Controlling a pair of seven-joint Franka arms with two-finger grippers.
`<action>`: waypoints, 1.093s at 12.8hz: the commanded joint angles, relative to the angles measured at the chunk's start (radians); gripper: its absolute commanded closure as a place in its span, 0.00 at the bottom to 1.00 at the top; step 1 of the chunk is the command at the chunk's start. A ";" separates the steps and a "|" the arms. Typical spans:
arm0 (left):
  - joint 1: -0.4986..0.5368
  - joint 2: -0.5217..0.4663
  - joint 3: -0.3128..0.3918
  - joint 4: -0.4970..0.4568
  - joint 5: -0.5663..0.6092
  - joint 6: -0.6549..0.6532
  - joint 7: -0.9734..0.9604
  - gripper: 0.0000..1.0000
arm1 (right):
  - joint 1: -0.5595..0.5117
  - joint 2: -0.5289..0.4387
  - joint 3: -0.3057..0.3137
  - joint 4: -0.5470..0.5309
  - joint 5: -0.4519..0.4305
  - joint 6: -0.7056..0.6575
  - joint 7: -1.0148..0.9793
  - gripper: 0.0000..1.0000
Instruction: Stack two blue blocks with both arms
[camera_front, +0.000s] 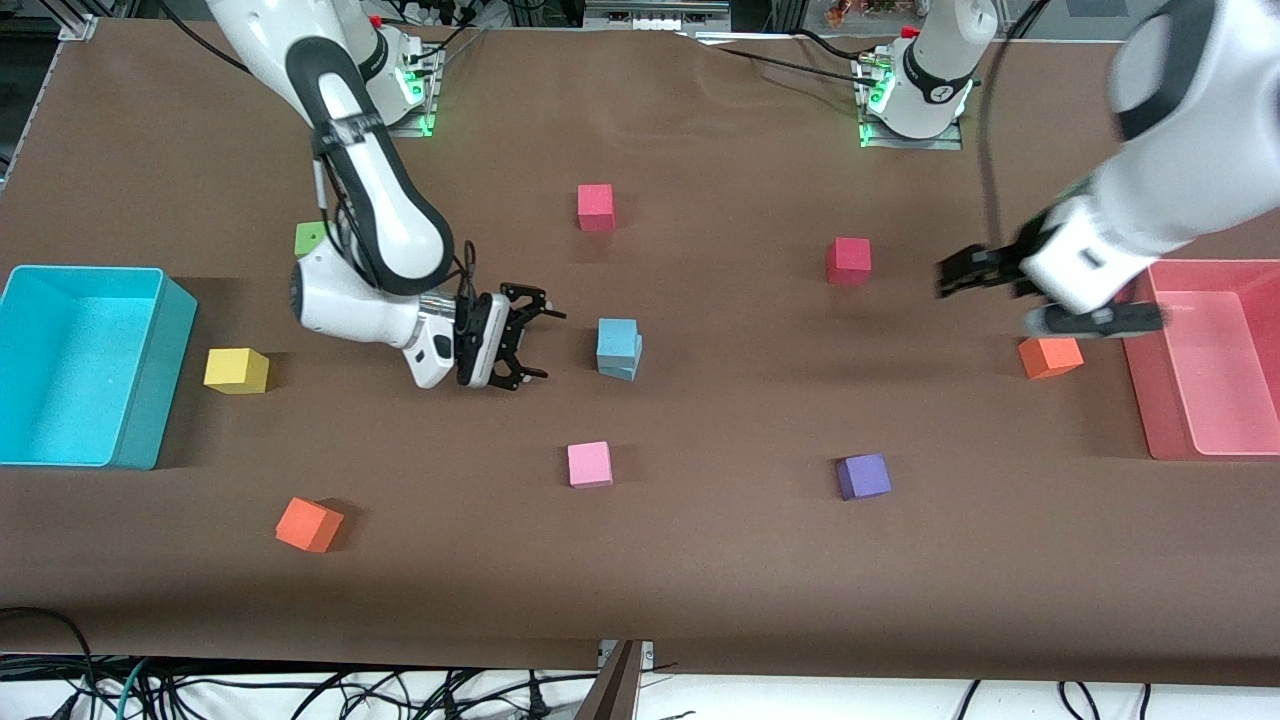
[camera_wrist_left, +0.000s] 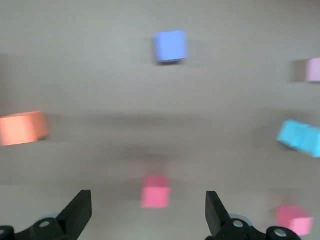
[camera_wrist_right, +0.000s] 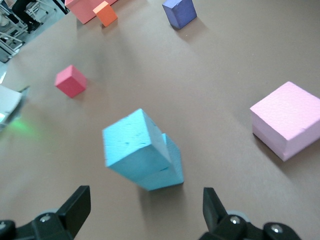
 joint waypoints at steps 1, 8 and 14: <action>0.035 -0.066 -0.029 -0.076 0.125 0.001 0.052 0.00 | -0.006 -0.042 -0.087 0.082 -0.197 -0.200 0.228 0.01; 0.040 -0.081 -0.030 -0.080 0.132 0.002 0.050 0.00 | -0.004 -0.048 -0.238 0.502 -0.719 -0.713 0.855 0.01; 0.041 -0.092 -0.029 -0.086 0.123 0.002 0.050 0.00 | -0.209 -0.141 0.019 0.566 -1.013 -0.738 1.423 0.01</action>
